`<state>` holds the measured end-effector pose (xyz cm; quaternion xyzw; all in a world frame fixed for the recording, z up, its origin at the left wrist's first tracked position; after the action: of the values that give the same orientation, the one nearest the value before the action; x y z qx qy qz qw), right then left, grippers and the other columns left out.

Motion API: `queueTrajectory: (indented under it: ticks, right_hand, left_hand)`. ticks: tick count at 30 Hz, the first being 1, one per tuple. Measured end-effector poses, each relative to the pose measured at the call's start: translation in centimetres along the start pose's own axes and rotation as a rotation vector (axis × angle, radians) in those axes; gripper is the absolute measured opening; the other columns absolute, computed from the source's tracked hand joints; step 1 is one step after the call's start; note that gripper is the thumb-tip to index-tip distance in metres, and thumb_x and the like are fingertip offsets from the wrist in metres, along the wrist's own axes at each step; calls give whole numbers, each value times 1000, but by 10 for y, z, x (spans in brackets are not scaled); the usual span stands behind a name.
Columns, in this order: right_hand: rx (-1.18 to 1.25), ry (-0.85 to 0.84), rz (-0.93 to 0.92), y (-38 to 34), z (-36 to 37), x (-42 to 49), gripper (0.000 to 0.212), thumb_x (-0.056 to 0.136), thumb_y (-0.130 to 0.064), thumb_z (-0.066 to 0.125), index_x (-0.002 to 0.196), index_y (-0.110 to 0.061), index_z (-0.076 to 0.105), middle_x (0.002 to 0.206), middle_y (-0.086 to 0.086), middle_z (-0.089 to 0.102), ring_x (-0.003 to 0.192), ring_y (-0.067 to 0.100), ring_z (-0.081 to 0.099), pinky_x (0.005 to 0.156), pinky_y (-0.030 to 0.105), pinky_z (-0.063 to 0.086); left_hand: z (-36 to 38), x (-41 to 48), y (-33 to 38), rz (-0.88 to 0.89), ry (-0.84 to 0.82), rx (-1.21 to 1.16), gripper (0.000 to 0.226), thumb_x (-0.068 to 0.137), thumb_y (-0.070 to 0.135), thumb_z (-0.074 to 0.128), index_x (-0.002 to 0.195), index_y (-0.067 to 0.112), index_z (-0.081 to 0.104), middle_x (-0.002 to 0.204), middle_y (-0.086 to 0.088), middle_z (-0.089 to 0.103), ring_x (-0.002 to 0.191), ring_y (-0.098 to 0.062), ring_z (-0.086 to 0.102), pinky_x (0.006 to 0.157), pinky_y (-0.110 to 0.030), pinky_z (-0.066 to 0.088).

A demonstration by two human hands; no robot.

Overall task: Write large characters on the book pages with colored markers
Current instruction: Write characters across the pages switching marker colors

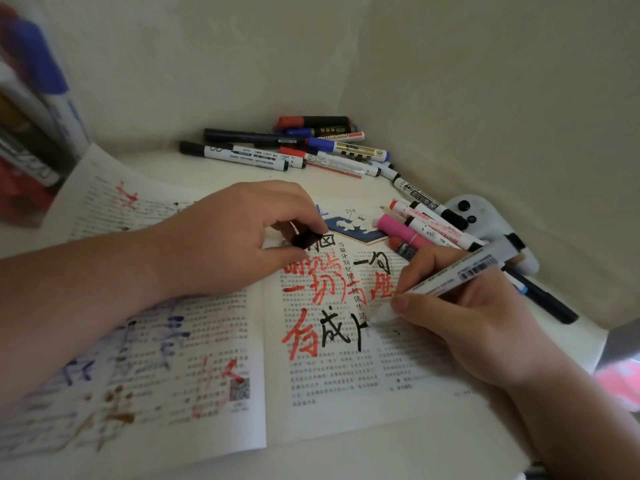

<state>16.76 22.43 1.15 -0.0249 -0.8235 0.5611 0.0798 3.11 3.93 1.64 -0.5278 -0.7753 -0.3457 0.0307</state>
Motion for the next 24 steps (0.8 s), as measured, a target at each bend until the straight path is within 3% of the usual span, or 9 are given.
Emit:
queueTrajectory:
  ticks: [3, 6, 10, 13, 17, 20, 22, 24]
  right_hand:
    - [60, 61, 3, 2, -3, 2, 22, 70, -15, 78, 72, -4, 59, 51, 7, 43, 45, 11, 37, 44, 19, 30]
    - [43, 55, 0, 1, -3, 2, 23, 78, -20, 83, 75, -6, 65, 51, -1, 51, 45, 6, 42, 45, 12, 34]
    - [52, 2, 19, 1, 0, 1, 14, 72, -19, 78, 70, -13, 66, 53, 1, 54, 47, 9, 43, 46, 17, 33]
    - [94, -88, 12, -2, 4, -3, 18, 66, -28, 80, 69, -16, 67, 61, 8, 62, 53, 20, 47, 48, 29, 34]
    - [83, -25, 2, 1, 2, -1, 24, 59, -31, 77, 65, -13, 63, 60, 29, 47, 53, 29, 37, 47, 44, 24]
    - [130, -34, 12, 1, 2, 0, 25, 54, -27, 78, 61, -11, 59, 60, 33, 40, 52, 32, 31, 48, 44, 21]
    - [132, -88, 16, 2, 3, -1, 25, 57, -27, 79, 63, -10, 61, 60, 29, 49, 53, 37, 34, 48, 47, 26]
    - [141, -118, 11, 3, 3, 2, 21, 62, -27, 79, 68, -12, 65, 62, 20, 62, 53, 31, 44, 48, 39, 34]
  left_hand:
    - [0, 0, -1, -2, 3, -1, 37, 84, 13, 79, 112, 34, 67, 107, 19, 63, 99, 4, 62, 89, -11, 46]
    - [1, 0, 0, -14, 1, -4, 44, 84, 11, 78, 113, 40, 64, 108, 22, 62, 100, 4, 62, 91, -13, 48]
    - [0, 0, 0, -33, -15, -1, 40, 84, 19, 80, 113, 42, 63, 104, 22, 62, 97, 1, 63, 88, -11, 46]
    - [1, 0, -1, -26, -13, 6, 36, 87, 25, 77, 119, 37, 66, 104, 22, 62, 98, 3, 60, 87, -9, 43]
    - [2, 0, 1, 45, 1, 14, 32, 91, 20, 65, 121, 31, 68, 104, 19, 62, 96, 2, 59, 86, -15, 43]
    - [1, 0, 2, 46, 7, -9, 25, 92, 26, 66, 116, 28, 70, 103, 19, 64, 96, -1, 62, 85, -17, 46]
    - [1, 0, 1, 20, 9, -23, 22, 92, 34, 68, 113, 30, 70, 101, 20, 67, 96, 0, 64, 85, -15, 47]
    - [1, -1, -1, -34, 5, -42, 26, 89, 38, 74, 113, 40, 65, 102, 26, 68, 98, 5, 64, 85, -11, 46]
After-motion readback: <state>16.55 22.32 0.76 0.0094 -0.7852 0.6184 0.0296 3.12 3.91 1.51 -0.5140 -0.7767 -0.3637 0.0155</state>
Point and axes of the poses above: each hand's wrist, its own x-axis towards the middle knuckle, its own z-axis out of the palm, y = z × x, the point moved 5 cm from there along x, towards the middle knuckle
